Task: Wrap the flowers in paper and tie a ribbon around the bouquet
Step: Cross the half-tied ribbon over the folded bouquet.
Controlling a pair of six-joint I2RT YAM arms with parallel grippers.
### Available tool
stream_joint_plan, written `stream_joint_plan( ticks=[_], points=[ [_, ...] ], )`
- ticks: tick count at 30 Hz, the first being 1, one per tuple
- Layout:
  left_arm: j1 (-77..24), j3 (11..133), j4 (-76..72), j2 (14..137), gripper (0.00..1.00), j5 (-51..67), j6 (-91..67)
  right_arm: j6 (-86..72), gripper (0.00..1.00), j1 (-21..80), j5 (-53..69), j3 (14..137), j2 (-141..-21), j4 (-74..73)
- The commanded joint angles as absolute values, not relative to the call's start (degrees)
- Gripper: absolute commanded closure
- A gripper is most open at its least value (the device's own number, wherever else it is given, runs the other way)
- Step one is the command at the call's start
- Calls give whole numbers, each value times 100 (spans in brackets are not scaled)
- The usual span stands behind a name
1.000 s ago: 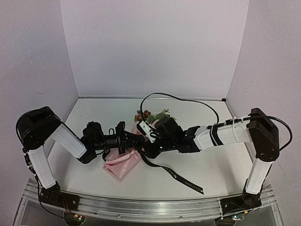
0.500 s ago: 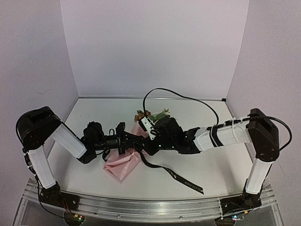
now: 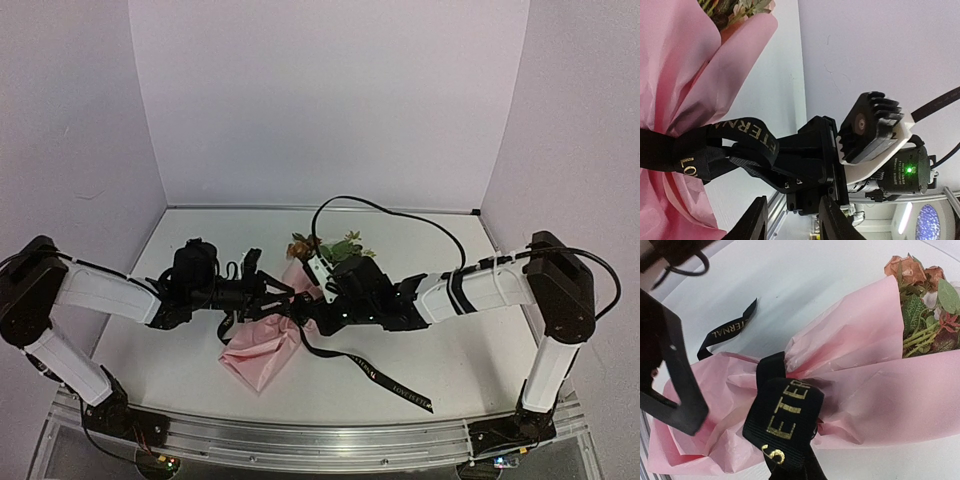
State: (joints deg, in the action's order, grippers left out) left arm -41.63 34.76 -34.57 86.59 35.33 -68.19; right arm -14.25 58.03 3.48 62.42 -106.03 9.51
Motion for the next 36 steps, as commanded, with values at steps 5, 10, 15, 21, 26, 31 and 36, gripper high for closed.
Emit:
stream_joint_plan(
  ticks=[5,10,15,21,26,31,36],
  points=[
    [-4543,4743,1066,7989,82,2083,-3299,-1788,100,5654,576,6375,-10191,297],
    [-5176,5091,1830,8646,91,1533,-2594,-1804,100,5650,640,6623,-10231,-153],
    [-5932,4928,2013,9719,97,999,-2904,-1913,100,5610,633,6689,-10281,-367],
    [-5990,4985,1557,10184,100,1173,-3352,-1988,100,5573,681,6842,-10324,-597],
    [-6150,5752,1220,10346,100,1639,-3382,-2033,100,5426,791,6960,-10245,-853],
    [-6248,6560,753,10389,97,1697,-3625,-2023,100,5142,1310,7153,-10052,-1410],
    [-6218,6838,691,9894,87,1091,-3765,-1880,100,4998,1623,7446,-9855,-2293]
  ],
)
